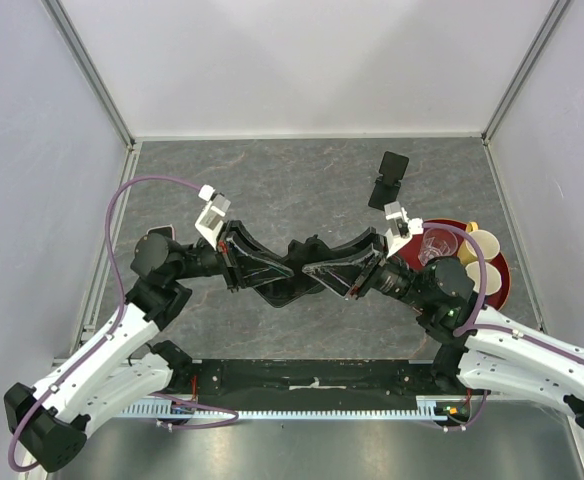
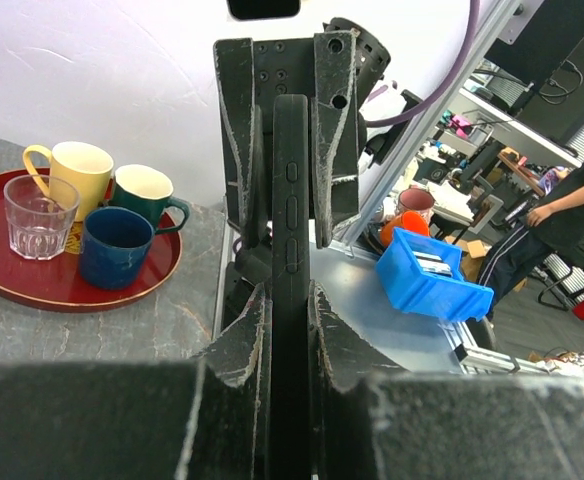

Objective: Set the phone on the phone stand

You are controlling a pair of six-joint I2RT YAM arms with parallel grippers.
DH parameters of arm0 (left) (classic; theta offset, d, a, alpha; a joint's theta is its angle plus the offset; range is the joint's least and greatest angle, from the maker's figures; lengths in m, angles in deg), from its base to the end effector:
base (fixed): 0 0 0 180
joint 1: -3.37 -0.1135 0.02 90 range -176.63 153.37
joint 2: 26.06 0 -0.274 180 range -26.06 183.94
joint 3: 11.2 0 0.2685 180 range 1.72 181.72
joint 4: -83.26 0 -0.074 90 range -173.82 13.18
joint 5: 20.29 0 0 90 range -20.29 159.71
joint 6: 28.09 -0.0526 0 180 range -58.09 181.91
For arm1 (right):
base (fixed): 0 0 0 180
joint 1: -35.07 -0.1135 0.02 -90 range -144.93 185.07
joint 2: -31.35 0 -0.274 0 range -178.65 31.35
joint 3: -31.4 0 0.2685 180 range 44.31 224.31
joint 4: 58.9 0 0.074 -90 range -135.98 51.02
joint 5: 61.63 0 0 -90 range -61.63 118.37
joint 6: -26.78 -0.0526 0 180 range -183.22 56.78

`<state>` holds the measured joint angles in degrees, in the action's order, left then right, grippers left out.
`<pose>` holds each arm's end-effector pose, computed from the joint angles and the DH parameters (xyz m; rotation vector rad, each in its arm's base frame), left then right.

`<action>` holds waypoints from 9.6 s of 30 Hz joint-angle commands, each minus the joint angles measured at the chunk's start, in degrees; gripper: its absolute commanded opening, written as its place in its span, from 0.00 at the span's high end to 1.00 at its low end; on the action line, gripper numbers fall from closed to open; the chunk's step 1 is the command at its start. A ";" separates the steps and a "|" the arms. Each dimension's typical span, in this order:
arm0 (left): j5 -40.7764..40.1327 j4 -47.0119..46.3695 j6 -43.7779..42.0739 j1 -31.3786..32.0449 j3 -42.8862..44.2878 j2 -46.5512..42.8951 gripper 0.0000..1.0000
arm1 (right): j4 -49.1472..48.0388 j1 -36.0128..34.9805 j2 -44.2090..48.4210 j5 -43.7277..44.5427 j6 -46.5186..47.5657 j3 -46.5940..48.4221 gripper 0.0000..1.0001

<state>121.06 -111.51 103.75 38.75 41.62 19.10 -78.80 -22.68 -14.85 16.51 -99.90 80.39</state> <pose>0.1325 -0.1445 0.3843 0.8247 1.2961 -1.6323 0.1052 0.1870 0.3727 -0.4443 1.2614 1.5498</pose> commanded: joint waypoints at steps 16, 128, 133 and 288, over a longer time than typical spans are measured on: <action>-7.64 10.95 -3.42 0.13 7.10 1.68 0.35 | 15.88 0.01 6.54 11.48 8.29 3.83 1.00; -30.70 46.31 -49.05 5.76 14.59 24.62 0.98 | 36.60 10.81 -27.89 -37.44 57.51 28.35 1.00; -30.26 46.93 -49.49 5.76 14.77 24.53 0.98 | 36.95 12.58 -29.83 -39.03 60.77 28.97 1.00; -30.52 13.97 -52.92 -1.27 3.87 26.73 0.72 | 54.70 16.45 -2.50 -6.16 29.83 28.00 1.00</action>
<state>90.79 -92.69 51.25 37.37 45.57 47.76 -16.88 -6.18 -18.98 11.44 -69.04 108.56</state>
